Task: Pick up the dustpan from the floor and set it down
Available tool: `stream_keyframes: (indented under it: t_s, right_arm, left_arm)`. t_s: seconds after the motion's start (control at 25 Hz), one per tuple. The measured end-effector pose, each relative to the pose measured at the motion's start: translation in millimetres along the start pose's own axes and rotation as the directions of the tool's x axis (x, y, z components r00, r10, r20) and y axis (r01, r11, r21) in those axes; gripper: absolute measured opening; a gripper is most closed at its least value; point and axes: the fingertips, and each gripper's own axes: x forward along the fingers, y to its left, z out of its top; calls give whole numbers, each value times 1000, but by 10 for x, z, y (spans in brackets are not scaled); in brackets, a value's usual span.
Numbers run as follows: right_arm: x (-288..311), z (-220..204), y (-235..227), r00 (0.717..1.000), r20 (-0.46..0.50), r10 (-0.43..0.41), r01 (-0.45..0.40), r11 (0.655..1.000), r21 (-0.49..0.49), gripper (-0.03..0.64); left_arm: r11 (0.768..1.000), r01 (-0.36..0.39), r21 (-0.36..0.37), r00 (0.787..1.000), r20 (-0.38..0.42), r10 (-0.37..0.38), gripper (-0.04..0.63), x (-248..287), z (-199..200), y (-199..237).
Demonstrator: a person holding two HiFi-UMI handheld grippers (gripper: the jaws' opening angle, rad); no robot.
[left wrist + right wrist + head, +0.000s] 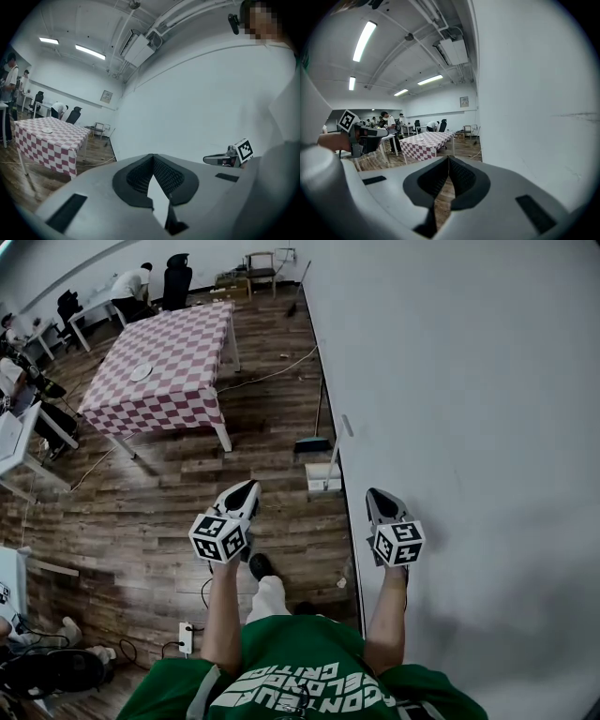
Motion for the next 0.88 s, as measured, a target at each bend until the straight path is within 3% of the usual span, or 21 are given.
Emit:
stream_keyframes:
  t_s: [0.56,0.88]
  right_arm:
    - [1154,707,-12,998,-15,-65,65,998,-6,9]
    - [1975,1005,434,999,-43,3,-6,998,-66,9]
  left_arm:
    - [999,26,-37,999,23,-25,3,599,585,1075]
    - [995,-42,-94,997,57,48,3,458,722,1848]
